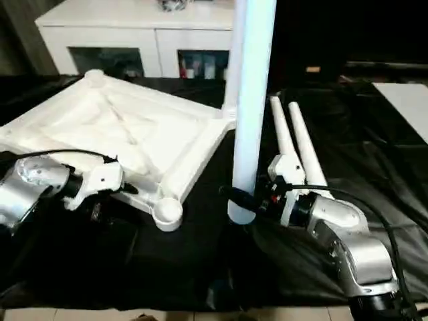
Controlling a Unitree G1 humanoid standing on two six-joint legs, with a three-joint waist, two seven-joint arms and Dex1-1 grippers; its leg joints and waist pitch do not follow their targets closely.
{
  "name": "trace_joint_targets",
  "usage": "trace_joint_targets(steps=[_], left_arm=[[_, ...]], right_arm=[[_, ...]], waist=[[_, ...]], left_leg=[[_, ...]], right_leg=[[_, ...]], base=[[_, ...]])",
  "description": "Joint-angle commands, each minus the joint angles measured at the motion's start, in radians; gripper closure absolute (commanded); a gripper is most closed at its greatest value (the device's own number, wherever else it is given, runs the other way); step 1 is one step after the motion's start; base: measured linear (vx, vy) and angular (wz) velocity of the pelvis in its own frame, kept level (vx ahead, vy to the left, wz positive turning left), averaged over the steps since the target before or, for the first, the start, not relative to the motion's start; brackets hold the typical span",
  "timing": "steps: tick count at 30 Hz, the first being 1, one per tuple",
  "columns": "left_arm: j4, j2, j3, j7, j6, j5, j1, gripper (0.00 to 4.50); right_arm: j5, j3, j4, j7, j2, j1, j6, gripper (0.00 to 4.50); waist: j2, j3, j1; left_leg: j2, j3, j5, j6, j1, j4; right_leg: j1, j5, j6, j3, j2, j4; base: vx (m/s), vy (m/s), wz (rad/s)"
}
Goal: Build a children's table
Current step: Insert table leg to table base
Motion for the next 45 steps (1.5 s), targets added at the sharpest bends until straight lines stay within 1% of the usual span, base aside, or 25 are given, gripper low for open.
trace_joint_targets(steps=[1, 2, 3, 4, 5, 6, 7, 8, 10, 12, 14, 15, 17, 20, 23, 25, 27, 30, 31, 32, 37, 38, 39, 41, 45], left_arm=[[0.038, -0.01, -0.015, 0.027, -0.04, 0.027, -0.019, 0.05], [0.104, -0.043, -0.017, 0.098, -0.093, 0.054, -0.053, 0.05], [0.123, -0.057, -0.014, 0.117, -0.108, 0.057, -0.064, 0.05], [0.139, -0.067, -0.011, 0.127, -0.122, 0.061, -0.072, 0.05], [0.163, -0.081, -0.013, 0.115, -0.126, 0.063, -0.085, 0.32], [0.175, -0.081, -0.023, 0.098, -0.135, 0.073, -0.091, 0.32], [0.175, -0.081, -0.023, 0.098, -0.135, 0.073, -0.091, 0.4], [0.188, -0.079, -0.035, 0.081, -0.137, 0.085, -0.098, 0.4], [0.214, -0.079, -0.044, 0.068, -0.149, 0.096, -0.111, 0.61], [0.253, -0.088, -0.046, 0.059, -0.173, 0.1, -0.13, 0.85], [0.322, -0.109, -0.045, 0.055, -0.225, 0.109, -0.161, 0.84], [0.338, -0.117, -0.043, 0.054, -0.236, 0.109, -0.17, 0.92], [0.351, -0.125, -0.043, 0.043, -0.242, 0.108, -0.178, 1.23], [0.363, -0.14, -0.046, 0.007, -0.242, 0.102, -0.188, 1.27], [0.392, -0.168, -0.057, -0.051, -0.244, 0.102, -0.211, 1.69], [0.418, -0.177, -0.074, -0.049, -0.262, 0.128, -0.226, 1.69], [0.444, -0.177, -0.091, -0.032, -0.289, 0.161, -0.238, 2.04], [0.468, -0.179, -0.097, -0.031, -0.305, 0.186, -0.249, 2.2], [0.469, -0.179, -0.097, -0.03, -0.307, 0.188, -0.25, 2.2], [0.473, -0.181, -0.096, -0.036, -0.306, 0.189, -0.252, 2.51], [0.494, -0.184, -0.11, -0.088, -0.277, 0.2, -0.262, 2.82], [0.494, -0.184, -0.11, -0.088, -0.277, 0.2, -0.262, 3.05], [0.5, -0.186, -0.112, -0.062, -0.267, 0.22, -0.265, 3.09], [0.502, -0.196, -0.102, -0.033, -0.232, 0.227, -0.269, 3.09], [0.489, -0.2, -0.096, -0.041, -0.196, 0.223, -0.259, 3.54]], right_arm=[[0.013, 0.009, -0.035, 0.016, -0.005, -0.008, 0.007, 2.65], [0.018, 0.023, -0.046, 0.028, -0.006, -0.004, 0.014, 2.65], [0.02, 0.028, -0.051, 0.032, -0.007, -0.002, 0.019, 2.65], [0.021, 0.031, -0.054, 0.037, -0.006, -0.001, 0.022, 2.65], [0.019, 0.041, -0.06, 0.046, -0.008, 0.0, 0.025, 2.65], [0.016, 0.045, -0.061, 0.05, -0.009, 0.0, 0.025, 2.65], [0.016, 0.045, -0.061, 0.05, -0.009, 0.0, 0.025, 2.65], [0.014, 0.046, -0.062, 0.051, -0.009, -0.001, 0.024, 2.65], [0.015, 0.047, -0.062, 0.052, -0.01, -0.001, 0.024, 2.65], [0.016, 0.047, -0.064, 0.053, -0.013, 0.0, 0.024, 2.65], [0.018, 0.047, -0.069, 0.051, -0.019, 0.002, 0.024, 2.65], [0.017, 0.048, -0.07, 0.05, -0.021, 0.003, 0.023, 2.65], [0.015, 0.049, -0.07, 0.048, -0.022, 0.005, 0.021, 2.65], [0.013, 0.052, -0.071, 0.049, -0.021, 0.008, 0.02, 2.65], [0.007, 0.056, -0.072, 0.052, -0.023, 0.011, 0.014, 2.65], [0.004, 0.056, -0.068, 0.053, -0.025, 0.009, 0.01, 2.65], [0.002, 0.057, -0.068, 0.053, -0.027, 0.009, 0.008, 2.65], [0.001, 0.058, -0.071, 0.054, -0.03, 0.011, 0.006, 2.65], [0.001, 0.058, -0.071, 0.054, -0.03, 0.011, 0.006, 2.65], [0.001, 0.059, -0.072, 0.053, -0.03, 0.012, 0.005, 2.65], [-0.004, 0.068, -0.072, 0.053, -0.029, 0.017, -0.002, 2.65], [-0.004, 0.068, -0.072, 0.053, -0.029, 0.017, -0.002, 2.65], [-0.007, 0.071, -0.066, 0.051, -0.026, 0.013, -0.006, 2.65], [-0.01, 0.074, -0.057, 0.05, -0.023, 0.008, -0.011, 2.65], [-0.016, 0.081, -0.052, 0.045, -0.017, 0.004, -0.017, 2.65]], waist=[[-0.004, -0.074, 0.002], [-0.008, -0.07, 0.004], [-0.011, -0.07, 0.007], [-0.01, -0.07, 0.009], [-0.012, -0.067, 0.007], [-0.013, -0.066, 0.008], [-0.013, -0.066, 0.008], [-0.013, -0.063, 0.007], [-0.012, -0.062, 0.006], [-0.015, -0.061, 0.004], [-0.016, -0.062, 0.006], [-0.013, -0.062, 0.007], [-0.015, -0.062, 0.008], [-0.014, -0.064, 0.007], [-0.014, -0.065, 0.008], [-0.014, -0.064, 0.008], [-0.013, -0.063, 0.008], [-0.014, -0.062, 0.007], [-0.014, -0.062, 0.007], [-0.015, -0.062, 0.007], [-0.016, -0.062, 0.007], [-0.015, -0.062, 0.007], [-0.019, -0.062, 0.006], [-0.015, -0.062, 0.006], [-0.016, -0.059, 0.008]], left_leg=[[0.107, -0.04, -0.073, 0.073, 0.015, -0.089], [0.112, -0.041, -0.086, 0.07, 0.014, -0.092], [0.111, -0.039, -0.109, 0.065, 0.018, -0.09], [0.114, -0.039, -0.118, 0.06, 0.019, -0.092], [0.115, -0.042, -0.126, 0.05, 0.014, -0.096], [0.116, -0.041, -0.157, 0.037, 0.018, -0.099], [0.116, -0.041, -0.157, 0.037, 0.018, -0.099], [0.117, -0.044, -0.195, 0.014, 0.019, -0.103], [0.118, -0.046, -0.222, -0.007, 0.021, -0.104], [0.115, -0.045, -0.226, -0.006, 0.019, -0.104], [0.115, -0.046, -0.224, -0.008, 0.019, -0.103], [0.115, -0.045, -0.22, -0.007, 0.019, -0.104], [0.117, -0.046, -0.206, -0.005, 0.015, -0.104], [0.118, -0.046, -0.191, 0.001, 0.016, -0.103], [0.116, -0.043, -0.179, 0.01, 0.016, -0.102], [0.118, -0.045, -0.191, 0.01, 0.015, -0.103], [0.119, -0.046, -0.203, 0.007, 0.016, -0.103], [0.12, -0.047, -0.213, 0.002, 0.016, -0.104], [0.12, -0.047, -0.213, 0.001, 0.015, -0.105], [0.12, -0.047, -0.212, 0.001, 0.017, -0.104], [0.121, -0.047, -0.217, -0.002, 0.017, -0.106], [0.122, -0.047, -0.212, 0.0, 0.016, -0.105], [0.122, -0.047, -0.209, 0.002, 0.015, -0.106], [0.122, -0.048, -0.207, 0.004, 0.015, -0.105], [0.122, -0.047, -0.233, -0.002, 0.017, -0.106]], right_leg=[[0.049, -0.06, -0.322, 0.04, -0.088, -0.047], [0.05, -0.08, -0.319, 0.04, -0.088, -0.05], [0.048, -0.111, -0.314, 0.039, -0.089, -0.052], [0.049, -0.124, -0.312, 0.041, -0.092, -0.053], [0.051, -0.146, -0.304, 0.041, -0.093, -0.055], [0.046, -0.187, -0.293, 0.041, -0.092, -0.06], [0.046, -0.187, -0.293, 0.041, -0.092, -0.06], [0.045, -0.229, -0.279, 0.043, -0.093, -0.063], [0.042, -0.254, -0.269, 0.045, -0.095, -0.064], [0.041, -0.264, -0.265, 0.045, -0.094, -0.068], [0.043, -0.262, -0.264, 0.047, -0.097, -0.068], [0.043, -0.256, -0.264, 0.046, -0.095, -0.069], [0.046, -0.229, -0.273, 0.046, -0.097, -0.065], [0.047, -0.197, -0.284, 0.045, -0.098, -0.062], [0.049, -0.168, -0.298, 0.044, -0.097, -0.061], [0.049, -0.186, -0.299, 0.045, -0.099, -0.064], [0.05, -0.2, -0.295, 0.045, -0.099, -0.065], [0.05, -0.219, -0.287, 0.046, -0.099, -0.067], [0.05, -0.22, -0.287, 0.046, -0.1, -0.067], [0.049, -0.217, -0.289, 0.045, -0.1, -0.067], [0.047, -0.223, -0.292, 0.046, -0.101, -0.066], [0.048, -0.216, -0.293, 0.046, -0.102, -0.066], [0.048, -0.203, -0.296, 0.045, -0.101, -0.065], [0.049, -0.198, -0.3, 0.045, -0.102, -0.064], [0.046, -0.249, -0.292, 0.047, -0.103, -0.07]], base=[[0.0, 0.0, 0.0], [0.0, 0.0, 0.0], [0.0, 0.0, 0.0], [0.0, 0.0, 0.0], [0.0, 0.0, 0.0], [0.0, 0.0, 0.0], [0.0, 0.0, 0.0], [0.0, 0.0, 0.0], [0.0, 0.0, 0.0], [0.0, 0.0, 0.0], [0.0, 0.0, 0.0], [0.0, 0.0, 0.0], [0.0, 0.0, 0.0], [0.0, 0.0, 0.0], [0.0, 0.0, 0.0], [0.0, 0.0, 0.0], [0.0, 0.0, 0.0], [0.0, 0.0, 0.0], [0.0, 0.0, 0.0], [0.0, 0.0, 0.0], [0.0, 0.0, 0.0], [0.0, 0.0, 0.0], [0.0, 0.0, 0.0], [0.0, 0.0, 0.0], [0.0, 0.0, 0.0]])
